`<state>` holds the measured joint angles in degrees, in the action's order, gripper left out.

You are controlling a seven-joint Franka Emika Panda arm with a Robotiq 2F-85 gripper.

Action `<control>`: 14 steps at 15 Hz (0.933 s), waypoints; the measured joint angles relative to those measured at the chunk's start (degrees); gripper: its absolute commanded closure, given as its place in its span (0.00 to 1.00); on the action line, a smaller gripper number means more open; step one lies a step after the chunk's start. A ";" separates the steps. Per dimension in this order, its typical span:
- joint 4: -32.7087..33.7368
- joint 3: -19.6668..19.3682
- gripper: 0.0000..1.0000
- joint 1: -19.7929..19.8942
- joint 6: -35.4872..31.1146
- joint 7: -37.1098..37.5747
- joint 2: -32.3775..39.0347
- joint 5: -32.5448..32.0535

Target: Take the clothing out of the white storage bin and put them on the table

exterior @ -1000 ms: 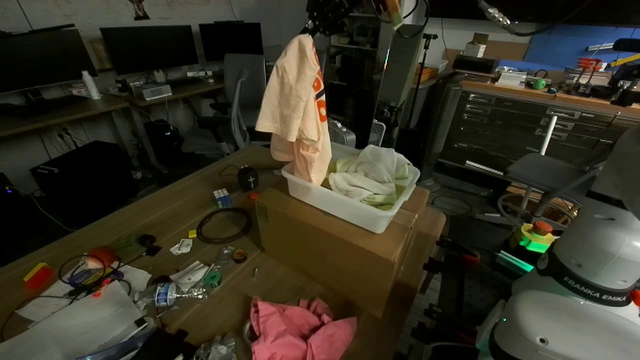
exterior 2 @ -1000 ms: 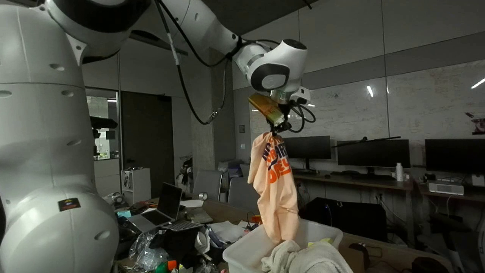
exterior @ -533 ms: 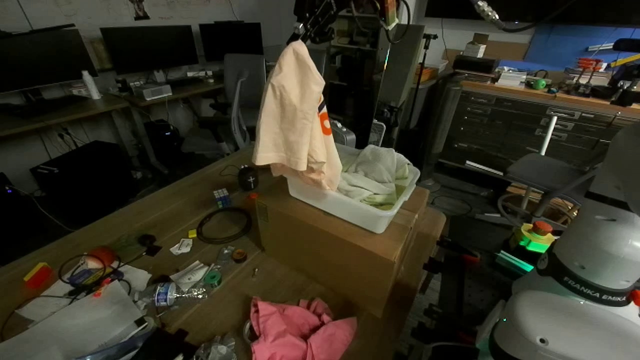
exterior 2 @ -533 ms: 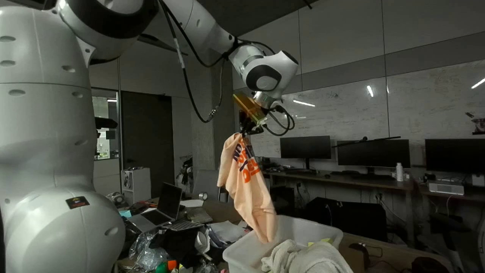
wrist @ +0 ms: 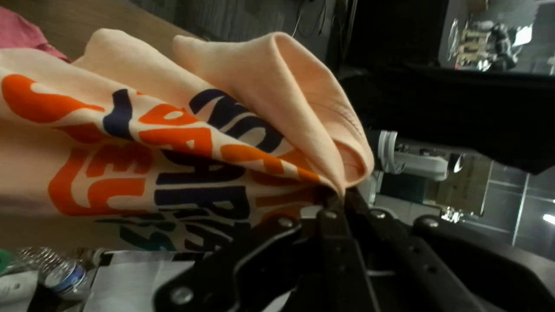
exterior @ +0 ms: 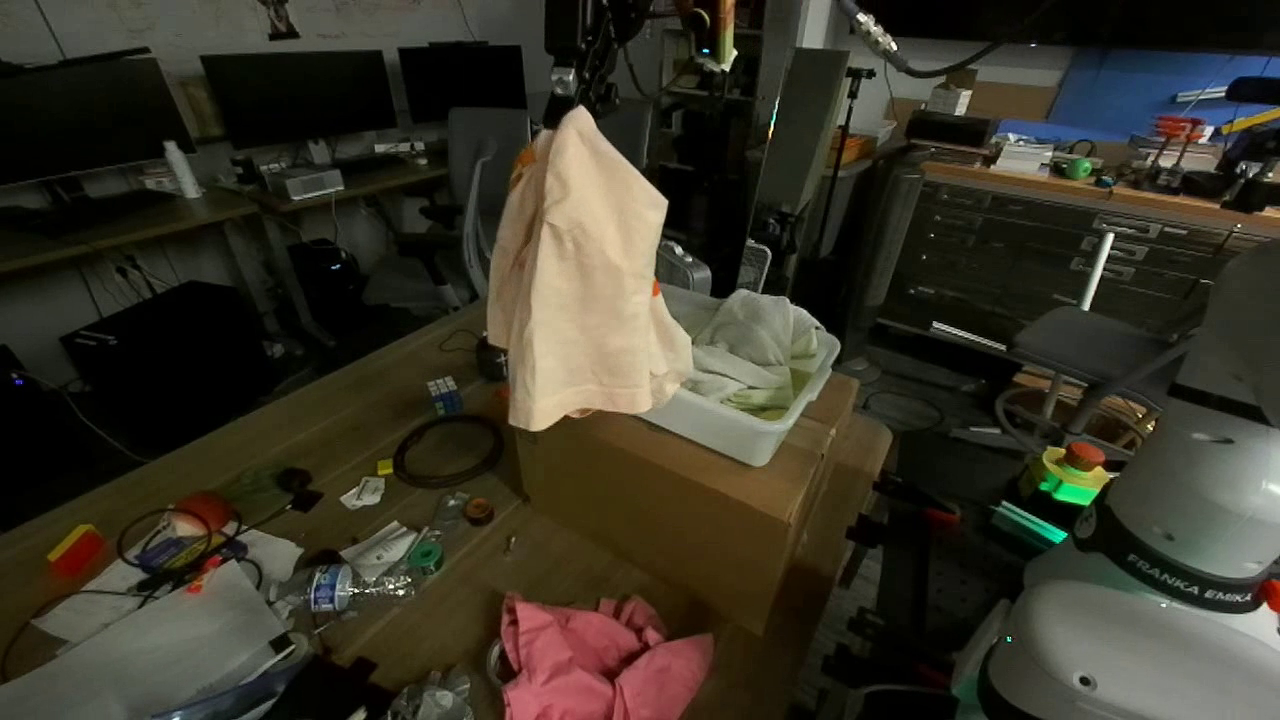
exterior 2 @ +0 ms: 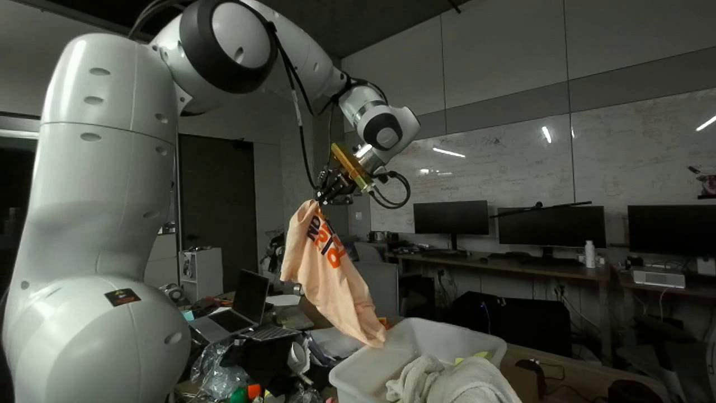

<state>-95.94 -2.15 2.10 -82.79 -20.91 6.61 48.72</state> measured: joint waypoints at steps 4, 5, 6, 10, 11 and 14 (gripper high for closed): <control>8.37 2.31 0.96 -0.05 11.71 -0.84 6.81 0.00; 10.44 2.98 0.96 -0.07 14.57 -0.90 8.44 0.00; 12.54 3.66 0.96 -0.08 17.53 -0.90 10.07 0.00; 20.56 5.74 0.63 -0.86 26.94 -0.60 16.24 -2.40; 22.49 6.05 0.54 -1.39 28.58 -0.58 17.62 -4.35; 27.47 6.78 0.31 -3.12 31.72 -0.58 20.96 -10.90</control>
<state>-68.47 4.63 -1.02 -51.07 -21.49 27.56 37.82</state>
